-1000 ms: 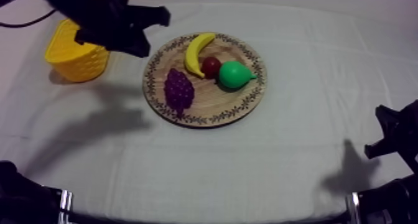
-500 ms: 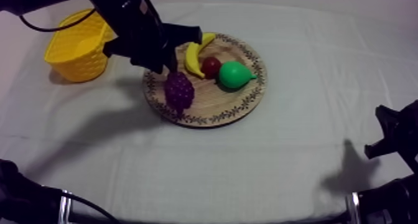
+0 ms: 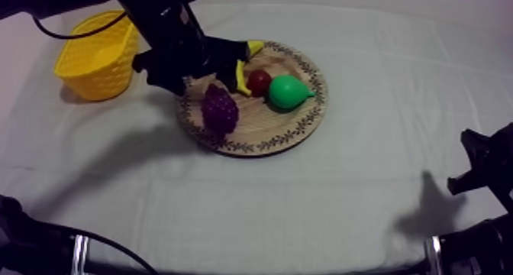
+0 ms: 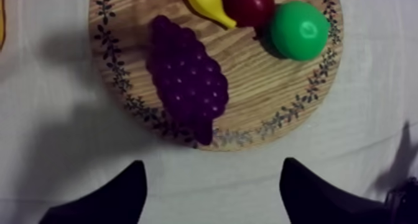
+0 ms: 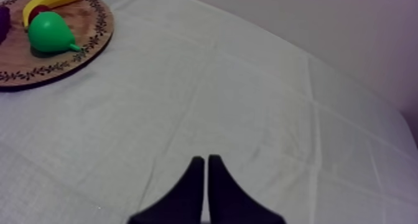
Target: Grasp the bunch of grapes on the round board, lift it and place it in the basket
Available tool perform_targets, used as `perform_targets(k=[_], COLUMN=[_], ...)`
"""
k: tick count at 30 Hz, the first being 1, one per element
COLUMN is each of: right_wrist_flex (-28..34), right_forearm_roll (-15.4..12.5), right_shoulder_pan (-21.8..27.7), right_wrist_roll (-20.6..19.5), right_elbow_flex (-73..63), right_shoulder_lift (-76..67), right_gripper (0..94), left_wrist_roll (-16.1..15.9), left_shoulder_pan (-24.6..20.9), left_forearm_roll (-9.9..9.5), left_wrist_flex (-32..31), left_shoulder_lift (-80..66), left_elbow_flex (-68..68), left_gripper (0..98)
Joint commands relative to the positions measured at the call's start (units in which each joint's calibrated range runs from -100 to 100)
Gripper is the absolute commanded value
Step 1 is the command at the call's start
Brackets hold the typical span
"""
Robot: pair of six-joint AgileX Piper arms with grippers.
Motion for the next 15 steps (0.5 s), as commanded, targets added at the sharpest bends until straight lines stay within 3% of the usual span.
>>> perform_targets(k=[1,15], right_wrist_flex=[0.0,0.0], right_forearm_roll=[0.0,0.0], right_shoulder_pan=[0.0,0.0], right_wrist_roll=[0.0,0.0], right_elbow_flex=[0.0,0.0], right_shoulder_lift=[0.0,0.0], right_gripper=[0.3,0.3], left_wrist_roll=[-0.2,-1.1], left_shoulder_pan=[-0.4,-1.9], left_forearm_roll=[0.09,0.12], left_wrist_flex=[0.0,-0.2], left_shoulder_lift=[0.8,15.4], left_elbow_flex=[-0.3,-7.6], left_gripper=[85.5,88.7])
